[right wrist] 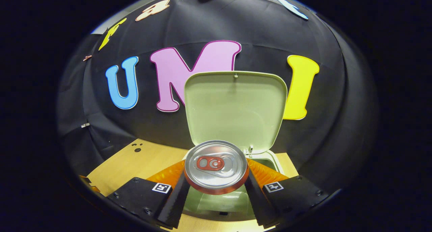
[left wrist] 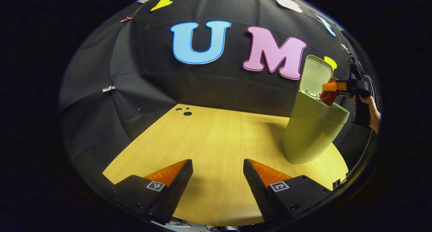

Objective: Press the lid of the desktop garbage bin to open it, pick up the crumpled paper on the desktop and throw it into the bin, then pick up the pop can on the desktop and drop it into the bin, and finally close the garbage bin lid.

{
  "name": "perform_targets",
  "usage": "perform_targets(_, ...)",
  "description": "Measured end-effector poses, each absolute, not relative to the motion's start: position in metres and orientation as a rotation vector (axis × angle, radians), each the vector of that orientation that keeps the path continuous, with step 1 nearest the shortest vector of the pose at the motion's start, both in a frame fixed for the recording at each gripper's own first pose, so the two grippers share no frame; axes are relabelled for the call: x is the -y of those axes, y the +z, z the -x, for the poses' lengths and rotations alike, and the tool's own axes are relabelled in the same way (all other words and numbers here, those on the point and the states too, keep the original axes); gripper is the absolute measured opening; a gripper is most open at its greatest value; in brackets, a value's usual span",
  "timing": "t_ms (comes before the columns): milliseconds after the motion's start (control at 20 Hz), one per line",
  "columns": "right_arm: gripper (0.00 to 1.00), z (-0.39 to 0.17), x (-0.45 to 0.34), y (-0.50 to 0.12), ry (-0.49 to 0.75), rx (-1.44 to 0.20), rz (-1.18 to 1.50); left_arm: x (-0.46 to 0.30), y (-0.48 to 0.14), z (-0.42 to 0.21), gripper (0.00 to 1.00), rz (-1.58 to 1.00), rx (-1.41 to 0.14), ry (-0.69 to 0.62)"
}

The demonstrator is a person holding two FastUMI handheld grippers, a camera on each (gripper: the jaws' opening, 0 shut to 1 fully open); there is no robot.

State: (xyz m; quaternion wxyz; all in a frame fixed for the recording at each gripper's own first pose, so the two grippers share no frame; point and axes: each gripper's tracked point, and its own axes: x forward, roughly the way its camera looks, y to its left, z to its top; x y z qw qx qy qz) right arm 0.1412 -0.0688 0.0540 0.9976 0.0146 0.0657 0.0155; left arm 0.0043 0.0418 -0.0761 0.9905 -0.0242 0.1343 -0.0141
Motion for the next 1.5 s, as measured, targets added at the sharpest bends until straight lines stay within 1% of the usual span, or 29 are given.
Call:
perform_targets(300, 0.86, -0.151, 0.076, 0.041, 0.083, -0.145, 0.004, -0.005, -0.069, -0.001, 0.96, 0.084, -0.213, -0.014)
perform_targets(350, 0.93, -0.152, 0.078, 0.044, 0.088, -0.137, 0.007, -0.001, -0.070, 0.000, 0.96, 0.089, -0.207, -0.003)
perform_targets(400, 0.97, -0.152, 0.079, 0.048, 0.093, -0.127, 0.007, 0.001, -0.073, 0.000, 0.96, 0.095, -0.208, 0.007)
perform_targets(450, 0.98, -0.152, 0.079, 0.053, 0.097, -0.116, 0.004, 0.004, -0.075, 0.002, 0.96, 0.103, -0.213, 0.016)
perform_targets(600, 0.98, -0.146, 0.079, 0.082, 0.111, -0.062, 0.016, 0.011, -0.081, 0.007, 0.96, 0.112, -0.225, 0.018)
perform_targets(750, 0.98, -0.144, 0.085, 0.113, 0.091, -0.014, 0.091, 0.008, -0.083, 0.010, 0.96, 0.091, -0.225, 0.030)
perform_targets(900, 0.98, -0.138, 0.082, 0.144, 0.105, 0.017, 0.043, 0.002, -0.079, 0.011, 0.96, 0.108, -0.211, 0.043)
perform_targets(1050, 0.98, -0.143, 0.092, 0.175, 0.065, 0.073, 0.061, -0.004, -0.080, 0.012, 0.96, 0.133, -0.209, 0.047)
perform_targets(1150, 0.97, -0.151, 0.096, 0.186, 0.039, 0.081, 0.076, -0.010, -0.081, 0.012, 0.96, 0.139, -0.211, 0.051)
perform_targets(1300, 0.98, -0.158, 0.090, 0.200, 0.038, 0.084, 0.025, -0.017, -0.085, 0.017, 0.96, 0.141, -0.213, 0.068)
perform_targets(1500, 0.97, -0.167, 0.090, 0.229, 0.010, 0.148, 0.000, -0.025, -0.091, 0.026, 0.96, 0.142, -0.224, 0.085)
